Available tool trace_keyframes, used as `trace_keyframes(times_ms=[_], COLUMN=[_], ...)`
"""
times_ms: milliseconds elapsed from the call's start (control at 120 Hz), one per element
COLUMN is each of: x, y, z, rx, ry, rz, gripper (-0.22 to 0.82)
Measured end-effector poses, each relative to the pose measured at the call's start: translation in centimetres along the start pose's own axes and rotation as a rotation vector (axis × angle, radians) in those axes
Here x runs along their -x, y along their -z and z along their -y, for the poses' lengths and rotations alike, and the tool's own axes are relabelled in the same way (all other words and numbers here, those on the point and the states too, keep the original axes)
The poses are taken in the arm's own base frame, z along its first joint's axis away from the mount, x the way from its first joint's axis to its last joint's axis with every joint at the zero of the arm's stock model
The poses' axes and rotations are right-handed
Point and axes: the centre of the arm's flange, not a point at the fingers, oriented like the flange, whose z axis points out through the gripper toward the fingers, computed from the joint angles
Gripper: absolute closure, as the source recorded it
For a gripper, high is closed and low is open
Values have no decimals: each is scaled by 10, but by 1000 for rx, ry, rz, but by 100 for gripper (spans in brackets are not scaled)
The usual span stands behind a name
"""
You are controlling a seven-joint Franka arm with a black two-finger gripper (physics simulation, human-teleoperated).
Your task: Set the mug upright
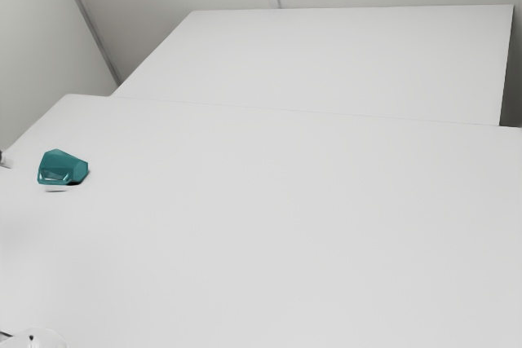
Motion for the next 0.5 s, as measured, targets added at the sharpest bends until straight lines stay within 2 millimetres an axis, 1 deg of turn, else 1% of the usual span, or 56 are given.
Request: trace_keyframes(times_ms=[158, 308, 400, 500], x=[3, 3, -1, -9], y=[-18, -44, -57, -72], z=[35, 63, 78, 93], rx=[58, 98, 109, 122], ry=[-65, -142, -190, -240], rz=[-21, -31, -42, -63], gripper=[0, 0, 0, 0])
